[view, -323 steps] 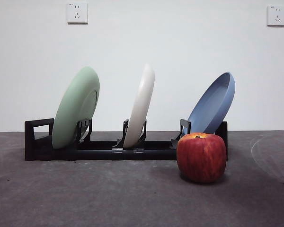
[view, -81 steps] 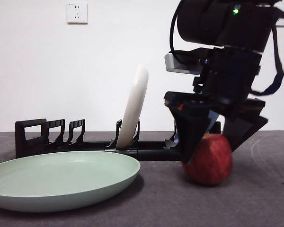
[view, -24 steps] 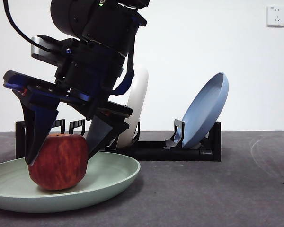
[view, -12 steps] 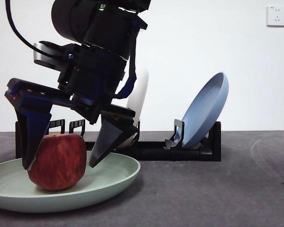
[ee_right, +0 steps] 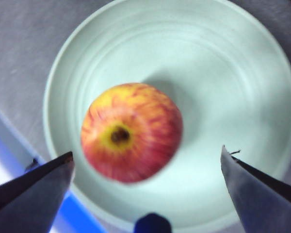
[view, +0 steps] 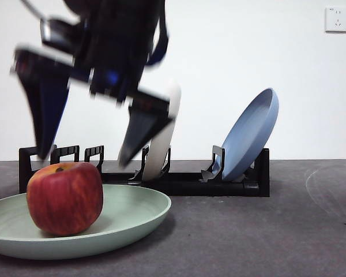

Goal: Take the green plate from the plate rack,put the plate on the table,take the apple from the table,put the apple in the plate

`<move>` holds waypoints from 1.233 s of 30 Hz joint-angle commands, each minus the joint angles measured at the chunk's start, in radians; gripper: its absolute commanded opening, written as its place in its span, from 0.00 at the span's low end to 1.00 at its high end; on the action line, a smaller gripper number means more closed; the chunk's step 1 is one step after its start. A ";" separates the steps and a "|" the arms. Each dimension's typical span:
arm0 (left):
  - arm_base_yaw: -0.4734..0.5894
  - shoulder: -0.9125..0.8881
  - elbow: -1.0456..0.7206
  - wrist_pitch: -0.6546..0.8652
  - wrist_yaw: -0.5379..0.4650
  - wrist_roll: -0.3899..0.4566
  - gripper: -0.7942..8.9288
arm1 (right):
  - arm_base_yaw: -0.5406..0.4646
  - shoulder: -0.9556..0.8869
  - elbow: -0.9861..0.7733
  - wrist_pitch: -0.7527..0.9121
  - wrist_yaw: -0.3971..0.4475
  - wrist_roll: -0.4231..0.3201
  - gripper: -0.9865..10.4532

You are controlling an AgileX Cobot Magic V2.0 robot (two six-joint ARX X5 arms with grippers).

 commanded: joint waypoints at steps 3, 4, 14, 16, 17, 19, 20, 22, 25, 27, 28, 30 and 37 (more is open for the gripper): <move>-0.002 -0.004 0.001 0.000 0.003 0.014 0.35 | 0.001 -0.074 0.143 -0.210 0.063 -0.076 0.53; -0.002 -0.004 0.001 0.000 0.003 0.016 0.35 | 0.001 -0.089 0.162 -0.238 0.074 -0.082 0.53; -0.002 0.020 0.001 0.000 0.004 0.016 0.35 | -0.006 -0.337 0.257 -0.433 0.090 -0.082 0.53; -0.002 0.031 0.001 0.000 0.004 0.016 0.35 | -0.006 -0.401 0.257 -0.433 0.082 -0.079 0.53; -0.002 0.039 0.001 0.000 0.005 0.016 0.35 | -0.006 -0.435 0.257 -0.433 0.083 -0.075 0.53; -0.002 0.053 0.001 0.000 0.005 0.016 0.35 | -0.005 -0.495 0.257 -0.433 0.082 -0.057 0.53; -0.002 0.061 0.001 0.000 0.005 0.016 0.35 | -0.005 -0.528 0.257 -0.433 0.083 -0.048 0.53; -0.002 0.078 0.001 0.000 0.007 0.016 0.35 | -0.005 -0.589 0.257 -0.434 0.084 -0.028 0.52; -0.002 0.105 0.001 0.000 0.012 0.016 0.35 | -0.005 -0.675 0.253 -0.434 0.083 -0.010 0.52; -0.002 0.122 0.001 0.000 0.013 0.016 0.35 | -0.005 -0.732 0.249 -0.435 0.078 0.005 0.52; -0.002 0.129 0.001 0.000 0.013 0.015 0.35 | -0.005 -0.756 0.246 -0.435 0.070 0.015 0.52; -0.002 0.144 0.001 0.000 0.030 0.015 0.35 | -0.005 -0.805 0.233 -0.435 0.033 0.028 0.52; -0.002 0.180 0.001 0.000 0.143 0.016 0.34 | -0.005 -0.942 0.120 -0.435 -0.019 0.071 0.46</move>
